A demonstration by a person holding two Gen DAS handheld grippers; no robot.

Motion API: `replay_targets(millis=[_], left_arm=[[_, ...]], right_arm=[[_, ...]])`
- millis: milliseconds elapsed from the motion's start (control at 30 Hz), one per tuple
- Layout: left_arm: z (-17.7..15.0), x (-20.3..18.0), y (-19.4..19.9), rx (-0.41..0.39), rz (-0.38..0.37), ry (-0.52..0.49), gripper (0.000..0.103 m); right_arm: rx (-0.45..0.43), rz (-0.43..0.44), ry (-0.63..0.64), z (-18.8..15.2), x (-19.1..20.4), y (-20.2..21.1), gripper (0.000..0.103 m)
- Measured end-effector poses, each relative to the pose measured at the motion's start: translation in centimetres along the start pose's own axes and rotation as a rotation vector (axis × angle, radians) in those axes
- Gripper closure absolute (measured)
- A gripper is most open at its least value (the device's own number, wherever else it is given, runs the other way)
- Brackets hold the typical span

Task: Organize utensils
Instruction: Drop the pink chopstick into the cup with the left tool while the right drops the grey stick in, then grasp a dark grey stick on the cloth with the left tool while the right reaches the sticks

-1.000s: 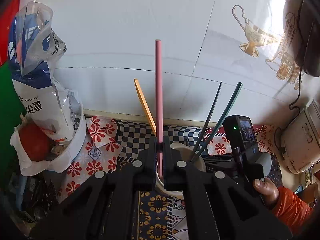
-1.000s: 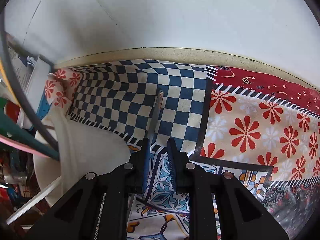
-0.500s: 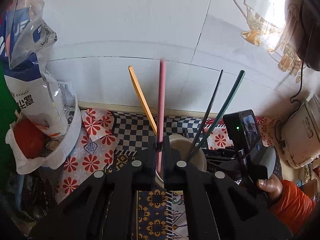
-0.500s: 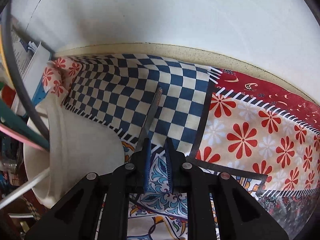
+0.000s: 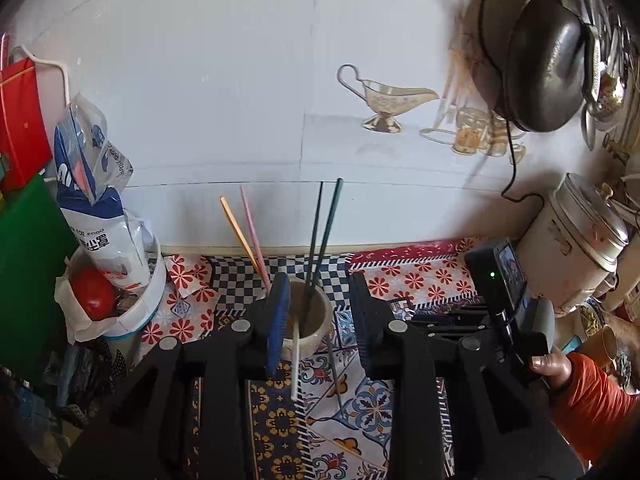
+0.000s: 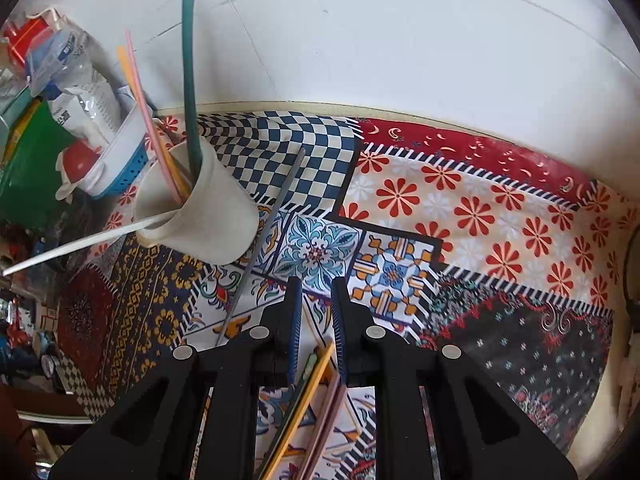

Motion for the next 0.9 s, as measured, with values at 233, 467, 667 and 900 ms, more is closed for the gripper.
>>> replay_targets(millis=[233,467,667,900], left_arm=[[-5.1,-4.0,-3.9,0.160,-0.073,-0.029,0.073],[-11.1,-3.7,-12.1,0.343,0.084,-0.030,0.082],[-13.0,-2.2,-16.7,0.392,0.120,0.005,0.096],[-13.8,-0.9,-18.6,0.411,0.076,0.085,0.101]], right_arm=[[-0.010,-0.049,0.002,-4.4,-0.4,2.0,0.088],[0.063,-0.066,-0.057,-9.9,-1.7,1.1,0.088],[0.127,-0.037,-0.083,-12.9,-1.5,-0.5,0.088],[0.142,-0.029,-0.066,-13.3,-0.5,-1.6,0.088]])
Point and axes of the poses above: each gripper's, at about its wrist camera, not at the fingertips, and y roughly against the way its jaws point, x to its left, z to its top, the point moved 2 cm from there along -y, roughly the way its jaws point, and after that the axes turned 4 degrees about x, right-handed, at the moved point
